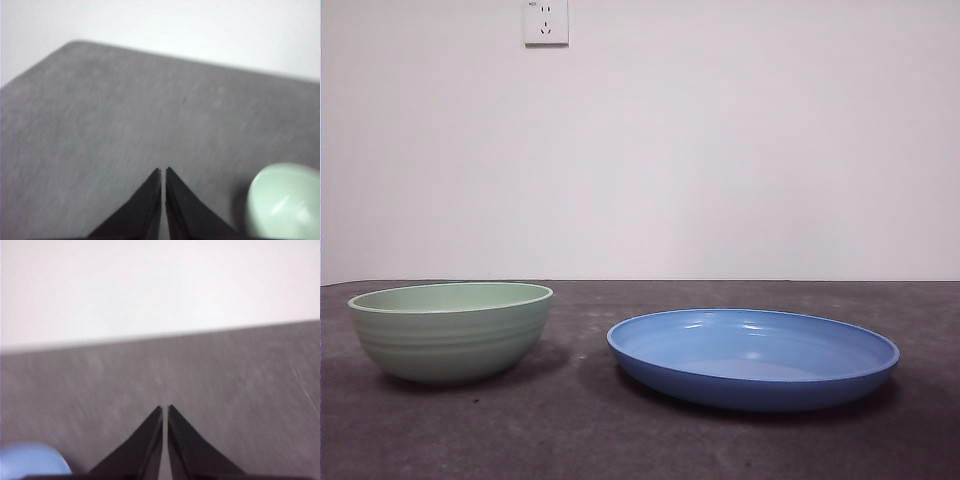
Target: Place the green bowl on the blue plate
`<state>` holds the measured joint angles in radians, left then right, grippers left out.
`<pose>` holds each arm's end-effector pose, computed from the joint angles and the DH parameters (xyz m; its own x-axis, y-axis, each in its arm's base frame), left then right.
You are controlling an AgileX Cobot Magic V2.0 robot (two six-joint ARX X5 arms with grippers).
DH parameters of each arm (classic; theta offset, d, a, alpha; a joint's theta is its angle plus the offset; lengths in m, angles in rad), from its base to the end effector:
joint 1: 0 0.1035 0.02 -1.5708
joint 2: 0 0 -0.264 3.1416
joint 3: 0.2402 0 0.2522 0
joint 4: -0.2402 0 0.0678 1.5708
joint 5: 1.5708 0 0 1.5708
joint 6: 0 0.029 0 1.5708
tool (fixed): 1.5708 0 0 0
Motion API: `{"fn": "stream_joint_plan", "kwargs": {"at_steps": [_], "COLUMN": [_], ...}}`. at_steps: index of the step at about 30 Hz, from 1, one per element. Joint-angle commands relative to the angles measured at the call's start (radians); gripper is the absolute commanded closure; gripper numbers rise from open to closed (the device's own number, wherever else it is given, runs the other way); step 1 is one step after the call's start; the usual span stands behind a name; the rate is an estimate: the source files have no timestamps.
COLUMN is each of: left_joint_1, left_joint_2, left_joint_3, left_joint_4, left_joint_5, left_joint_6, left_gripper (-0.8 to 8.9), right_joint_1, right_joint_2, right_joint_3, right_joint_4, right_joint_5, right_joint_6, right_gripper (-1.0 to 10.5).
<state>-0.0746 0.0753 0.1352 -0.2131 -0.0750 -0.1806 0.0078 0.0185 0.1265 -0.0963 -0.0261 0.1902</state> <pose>0.0932 -0.0048 0.1832 0.9884 0.0013 -0.1522 -0.0269 0.9857 -0.1663 0.0899 0.0015 0.1956 0.9994 0.0339 0.0117 -0.0355 0.9814 0.1887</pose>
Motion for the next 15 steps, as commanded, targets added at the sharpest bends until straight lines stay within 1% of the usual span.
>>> {"fn": "stream_joint_plan", "kwargs": {"at_steps": [1, 3, 8, 11, 13, 15], "left_joint_1": [-0.015, -0.026, -0.048, -0.057, -0.061, -0.064], "left_joint_2": [0.048, 0.106, 0.256, 0.356, 0.428, 0.493], "left_joint_3": [0.096, 0.174, 0.358, 0.473, 0.552, 0.625], "left_joint_4": [0.003, -0.034, -0.106, -0.127, -0.148, -0.184], "left_joint_5": [0.037, 0.057, 0.069, 0.15, 0.222, 0.289], "left_joint_6": [-0.056, -0.056, -0.056, -0.056, -0.057, -0.057], "left_gripper": [7.98, 7.98, 7.98, 7.98, 7.98, 7.98], "right_joint_1": [0.003, 0.003, 0.003, 0.003, 0.003, 0.003], "right_joint_2": [0.032, 0.07, 0.188, 0.286, 0.358, 0.425], "right_joint_3": [0.074, 0.136, 0.299, 0.411, 0.488, 0.557], "right_joint_4": [0.012, 0.003, -0.087, -0.162, -0.209, -0.24], "right_joint_5": [-0.009, -0.043, -0.092, -0.156, -0.214, -0.273], "right_joint_6": [0.201, 0.224, 0.222, 0.221, 0.215, 0.194], "right_gripper": [9.3, 9.3, 9.3, 9.3, 9.3, 9.3]}}
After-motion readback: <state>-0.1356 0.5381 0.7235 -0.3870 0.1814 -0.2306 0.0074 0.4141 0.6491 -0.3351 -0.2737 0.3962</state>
